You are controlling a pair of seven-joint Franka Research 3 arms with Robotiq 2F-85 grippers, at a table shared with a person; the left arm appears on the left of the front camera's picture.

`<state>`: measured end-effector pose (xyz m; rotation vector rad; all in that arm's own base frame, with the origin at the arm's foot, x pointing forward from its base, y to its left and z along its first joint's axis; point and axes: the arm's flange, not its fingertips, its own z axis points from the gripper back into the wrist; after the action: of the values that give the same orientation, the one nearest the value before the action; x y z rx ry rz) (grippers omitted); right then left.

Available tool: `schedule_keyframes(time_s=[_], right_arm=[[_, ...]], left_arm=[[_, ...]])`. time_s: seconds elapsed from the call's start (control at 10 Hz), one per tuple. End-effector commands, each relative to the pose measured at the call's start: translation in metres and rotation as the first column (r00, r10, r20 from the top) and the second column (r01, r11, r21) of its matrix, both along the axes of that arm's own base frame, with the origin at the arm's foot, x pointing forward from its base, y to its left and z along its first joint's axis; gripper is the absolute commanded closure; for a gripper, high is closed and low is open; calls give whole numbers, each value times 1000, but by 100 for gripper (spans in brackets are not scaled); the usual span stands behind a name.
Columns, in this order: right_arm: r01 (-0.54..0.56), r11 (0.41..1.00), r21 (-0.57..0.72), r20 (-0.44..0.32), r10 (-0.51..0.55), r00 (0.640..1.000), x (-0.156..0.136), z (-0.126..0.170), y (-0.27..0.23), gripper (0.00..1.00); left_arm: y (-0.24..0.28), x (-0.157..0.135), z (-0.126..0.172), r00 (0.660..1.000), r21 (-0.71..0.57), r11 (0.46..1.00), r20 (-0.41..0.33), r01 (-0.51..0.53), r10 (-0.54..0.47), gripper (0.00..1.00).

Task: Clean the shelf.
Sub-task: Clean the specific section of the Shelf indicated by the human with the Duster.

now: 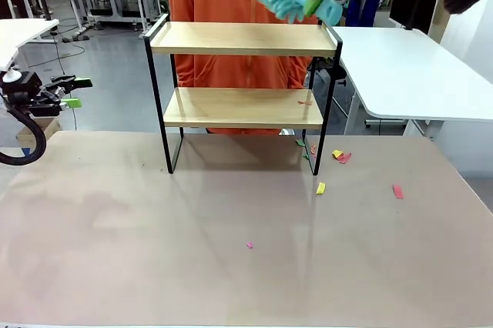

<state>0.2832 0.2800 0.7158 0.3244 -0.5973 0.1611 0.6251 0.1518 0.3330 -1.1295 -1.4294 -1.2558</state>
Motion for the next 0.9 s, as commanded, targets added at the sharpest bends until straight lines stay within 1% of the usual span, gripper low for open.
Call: schedule_keyframes(time_s=[0.0, 0.1, 0.3, 0.4, 0.5, 0.6, 0.8], right_arm=[[-334, 942, 46, -44, 335, 941, -15, -11, -6, 87], [-457, 888, 53, -83, 459, 884, -21, -16, -2, 87], [-604, 795, 49, -180, 602, 778, -35, -32, 4, 87], [-641, 767, 19, -260, 623, 738, -41, -44, 4, 87], [-672, 740, -23, -352, 623, 699, -44, -59, 2, 87], [-702, 710, -55, -428, 618, 659, -46, -74, -7, 87], [-728, 680, -86, -508, 599, 619, -50, -100, -44, 87]], left_arm=[[-1, -3, 1, 1000, 10, 1000, 11, 0, 0, 0], [-1, -3, 1, 1000, 10, 1000, 11, 0, 0, 0], [-1, -3, 1, 1000, 10, 1000, 11, 0, 0, 0], [-1, -3, 1, 1000, 10, 1000, 11, 0, 0, 0], [-1, -3, 1, 1000, 10, 1000, 11, 0, 0, 0], [-1, -3, 1, 1000, 10, 1000, 11, 0, 0, 0], [-1, -3, 1, 1000, 10, 1000, 11, 0, 0, 0]])
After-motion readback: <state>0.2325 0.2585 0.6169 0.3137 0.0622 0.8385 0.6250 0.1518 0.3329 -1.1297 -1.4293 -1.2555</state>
